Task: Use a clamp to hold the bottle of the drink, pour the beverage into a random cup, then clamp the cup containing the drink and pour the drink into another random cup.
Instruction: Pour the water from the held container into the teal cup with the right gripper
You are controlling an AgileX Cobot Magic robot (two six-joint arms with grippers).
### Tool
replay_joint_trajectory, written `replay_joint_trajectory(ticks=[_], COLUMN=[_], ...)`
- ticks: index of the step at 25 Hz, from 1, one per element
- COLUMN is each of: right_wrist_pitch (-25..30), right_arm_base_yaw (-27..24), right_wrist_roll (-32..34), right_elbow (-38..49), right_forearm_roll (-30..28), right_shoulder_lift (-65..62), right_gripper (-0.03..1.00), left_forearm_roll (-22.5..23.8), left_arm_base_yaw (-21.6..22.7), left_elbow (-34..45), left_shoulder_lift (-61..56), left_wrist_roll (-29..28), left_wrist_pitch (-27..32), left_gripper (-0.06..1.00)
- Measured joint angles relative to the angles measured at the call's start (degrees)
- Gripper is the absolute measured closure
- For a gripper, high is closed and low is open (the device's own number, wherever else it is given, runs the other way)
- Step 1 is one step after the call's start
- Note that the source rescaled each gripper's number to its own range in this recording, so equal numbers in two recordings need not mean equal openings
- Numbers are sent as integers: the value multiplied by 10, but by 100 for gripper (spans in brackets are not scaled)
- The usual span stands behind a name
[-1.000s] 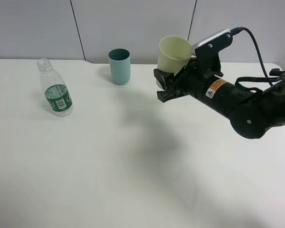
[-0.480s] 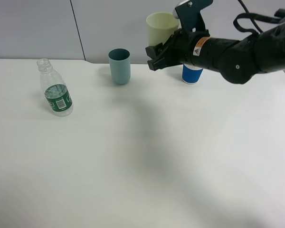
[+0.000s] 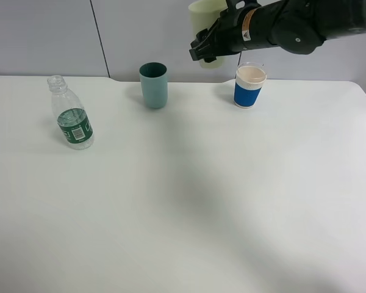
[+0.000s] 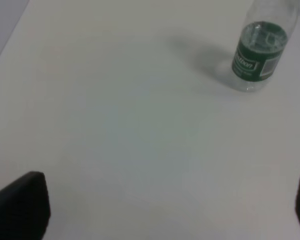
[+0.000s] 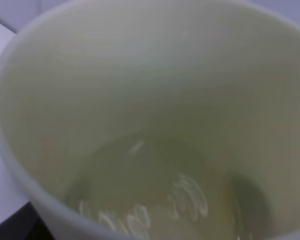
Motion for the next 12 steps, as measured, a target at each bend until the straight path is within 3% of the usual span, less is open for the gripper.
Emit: replay_joint_trajectory(ticks=[5, 12], right_wrist_pitch=[60, 97], right_arm_base_yaw=[1, 30], right_wrist_roll=[114, 137], right_elbow=[-62, -140], right_forearm_roll=[-119, -171], right_shoulder_lift=[43, 97], right_gripper=[96, 96], left_forearm_roll=[0, 0], left_arm_base_yaw=[0, 0], left_elbow=[0, 0], left_shoulder_lift=[0, 0], left_wrist_roll=[0, 0], left_wrist_pitch=[0, 0], left_gripper=[-6, -6])
